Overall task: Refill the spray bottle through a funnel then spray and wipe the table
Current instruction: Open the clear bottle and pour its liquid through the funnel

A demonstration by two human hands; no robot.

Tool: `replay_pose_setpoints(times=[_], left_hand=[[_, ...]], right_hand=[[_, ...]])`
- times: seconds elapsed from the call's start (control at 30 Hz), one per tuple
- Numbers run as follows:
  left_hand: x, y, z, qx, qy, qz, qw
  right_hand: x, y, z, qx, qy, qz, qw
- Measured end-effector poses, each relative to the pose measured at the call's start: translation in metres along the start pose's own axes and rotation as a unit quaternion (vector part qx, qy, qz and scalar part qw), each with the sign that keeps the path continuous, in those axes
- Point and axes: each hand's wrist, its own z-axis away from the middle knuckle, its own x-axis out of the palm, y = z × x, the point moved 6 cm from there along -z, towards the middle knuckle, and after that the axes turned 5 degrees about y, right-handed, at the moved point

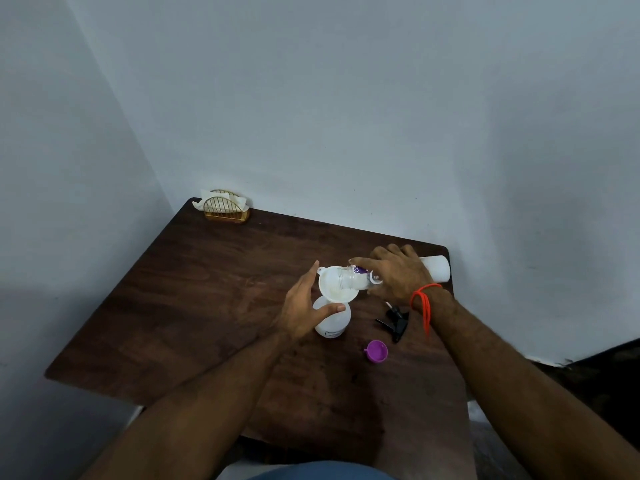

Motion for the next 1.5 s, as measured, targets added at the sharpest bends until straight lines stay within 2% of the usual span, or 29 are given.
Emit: replay_pose_setpoints(times=[0.4, 0.87, 1.5], left_hand=[[0.0, -0.005, 0.001, -0.002, 0.008, 0.011, 1.0], [0.003, -0.004, 0.0, -0.016, -0.011, 0.054, 0.998], [-0.001, 0.007, -0.002, -0.014, 0.002, 0.086, 0.996]], right_hand=[[0.001, 0.003, -0.001, 0.014, -0.017, -0.057, 0.998], [-0.001, 0.008, 0.001, 0.007, -0.017, -0.036, 0.999], [-0.011, 0.005, 0.001, -0.012, 0.008, -0.004, 1.0]])
